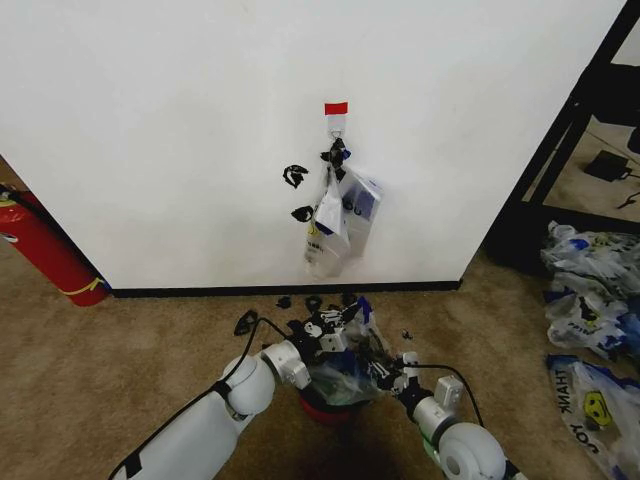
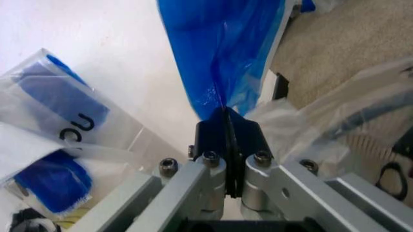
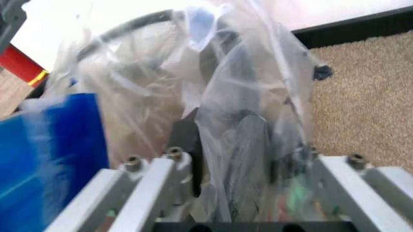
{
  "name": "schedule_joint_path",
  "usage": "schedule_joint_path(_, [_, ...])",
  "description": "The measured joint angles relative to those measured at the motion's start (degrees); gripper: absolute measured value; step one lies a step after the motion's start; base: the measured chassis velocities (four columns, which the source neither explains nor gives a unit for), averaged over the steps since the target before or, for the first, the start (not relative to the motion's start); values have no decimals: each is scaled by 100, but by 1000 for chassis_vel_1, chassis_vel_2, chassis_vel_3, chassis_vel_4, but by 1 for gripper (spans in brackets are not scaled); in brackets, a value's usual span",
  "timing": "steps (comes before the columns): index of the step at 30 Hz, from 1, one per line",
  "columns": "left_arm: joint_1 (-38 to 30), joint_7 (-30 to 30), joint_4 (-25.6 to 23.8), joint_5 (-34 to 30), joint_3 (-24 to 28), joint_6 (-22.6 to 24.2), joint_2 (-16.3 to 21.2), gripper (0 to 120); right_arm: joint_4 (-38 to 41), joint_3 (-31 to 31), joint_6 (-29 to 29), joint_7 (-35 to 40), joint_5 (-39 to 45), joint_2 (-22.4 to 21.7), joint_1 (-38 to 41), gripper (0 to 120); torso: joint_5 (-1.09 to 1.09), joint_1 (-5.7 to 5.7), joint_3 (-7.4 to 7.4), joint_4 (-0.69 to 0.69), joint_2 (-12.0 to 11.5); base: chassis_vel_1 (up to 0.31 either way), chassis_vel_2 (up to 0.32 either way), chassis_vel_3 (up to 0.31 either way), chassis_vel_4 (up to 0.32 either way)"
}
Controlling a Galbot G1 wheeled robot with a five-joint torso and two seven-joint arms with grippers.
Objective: Pick up the garbage bag from the wall and place it over the trash bin.
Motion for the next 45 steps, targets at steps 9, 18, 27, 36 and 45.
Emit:
schedule_joint_path(9, [219, 23, -416, 6, -122, -5, 100, 0, 291, 35, 545, 140, -63, 134, -93, 1, -1, 0, 0, -1, 0, 0, 0, 0, 0])
schedule_joint_path(18, [356, 46, -509, 5, -286, -83, 154, 0, 90, 104, 1007, -37, -207, 209, -115, 1, -1, 0, -1, -1, 1, 0, 0, 0, 0])
schedule_joint_path(27, [452, -26, -720, -14, -430, -25, 133, 0, -576, 255, 1898, -1171, -307, 231, -21, 1, -1, 0, -1, -1, 1, 0, 0, 0, 0])
schedule_joint_path(36, [475, -248, -764, -22, -605, 204, 155, 0, -1317, 424, 2558, -2390, -104, 213, 149, 1, -1, 0, 0, -1, 1, 0, 0, 0, 0])
schedule_joint_path(45, [527, -409, -677, -14, -737, 374, 222, 0, -1751, 515, 2895, -3324, 679, 252, 269, 1, -1, 0, 0, 0, 1, 0, 0, 0, 0])
